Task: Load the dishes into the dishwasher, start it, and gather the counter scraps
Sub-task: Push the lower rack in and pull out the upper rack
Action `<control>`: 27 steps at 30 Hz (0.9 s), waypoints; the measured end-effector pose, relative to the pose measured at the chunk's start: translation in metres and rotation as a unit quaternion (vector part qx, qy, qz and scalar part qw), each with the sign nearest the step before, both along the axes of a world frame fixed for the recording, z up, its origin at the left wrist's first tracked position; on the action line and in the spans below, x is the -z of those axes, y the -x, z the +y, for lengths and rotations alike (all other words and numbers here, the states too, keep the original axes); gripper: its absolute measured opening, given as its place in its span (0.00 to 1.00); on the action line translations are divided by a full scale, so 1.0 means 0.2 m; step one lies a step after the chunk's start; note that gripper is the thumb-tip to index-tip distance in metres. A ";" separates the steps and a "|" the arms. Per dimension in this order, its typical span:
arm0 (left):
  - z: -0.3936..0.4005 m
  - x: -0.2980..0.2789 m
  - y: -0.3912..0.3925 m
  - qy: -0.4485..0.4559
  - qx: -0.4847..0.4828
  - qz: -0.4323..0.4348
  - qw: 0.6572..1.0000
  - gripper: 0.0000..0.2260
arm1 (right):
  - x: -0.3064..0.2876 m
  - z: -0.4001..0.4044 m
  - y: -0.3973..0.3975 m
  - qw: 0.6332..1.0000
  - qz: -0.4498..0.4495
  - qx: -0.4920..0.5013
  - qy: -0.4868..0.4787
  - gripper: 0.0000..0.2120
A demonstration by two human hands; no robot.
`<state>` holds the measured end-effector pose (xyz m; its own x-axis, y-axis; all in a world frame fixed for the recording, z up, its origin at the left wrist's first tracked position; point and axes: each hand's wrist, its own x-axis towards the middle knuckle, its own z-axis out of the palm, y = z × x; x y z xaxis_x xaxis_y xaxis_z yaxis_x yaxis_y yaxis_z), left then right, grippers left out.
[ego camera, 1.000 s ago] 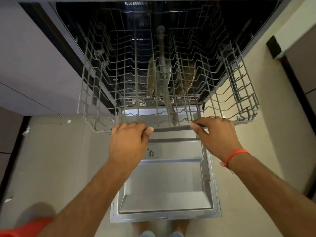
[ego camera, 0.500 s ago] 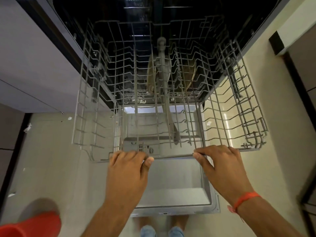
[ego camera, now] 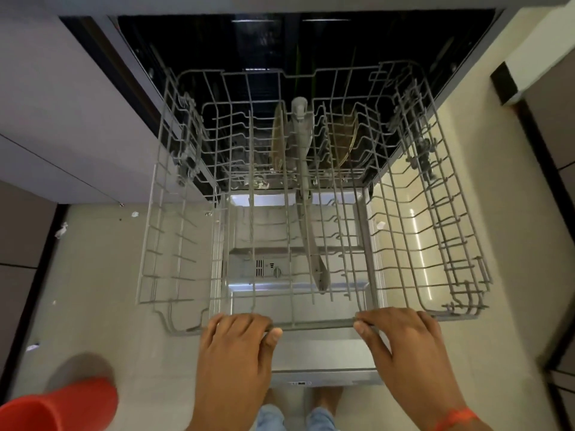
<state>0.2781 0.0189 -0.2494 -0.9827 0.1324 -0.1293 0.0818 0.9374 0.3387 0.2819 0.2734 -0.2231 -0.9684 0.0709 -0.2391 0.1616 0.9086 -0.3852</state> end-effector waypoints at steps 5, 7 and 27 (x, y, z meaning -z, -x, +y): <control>-0.01 -0.01 -0.08 0.004 -0.010 -0.059 0.998 0.13 | 0.00 -0.01 -0.08 1.000 -0.024 0.009 -0.013 0.16; 0.01 -0.02 -0.10 0.008 -0.009 -0.094 0.995 0.13 | 0.00 0.00 -0.08 0.999 -0.036 0.006 -0.006 0.18; 0.04 -1.39 -0.03 -0.140 -0.105 -0.009 0.984 0.33 | -1.29 -0.28 0.16 0.986 0.048 0.002 0.160 0.27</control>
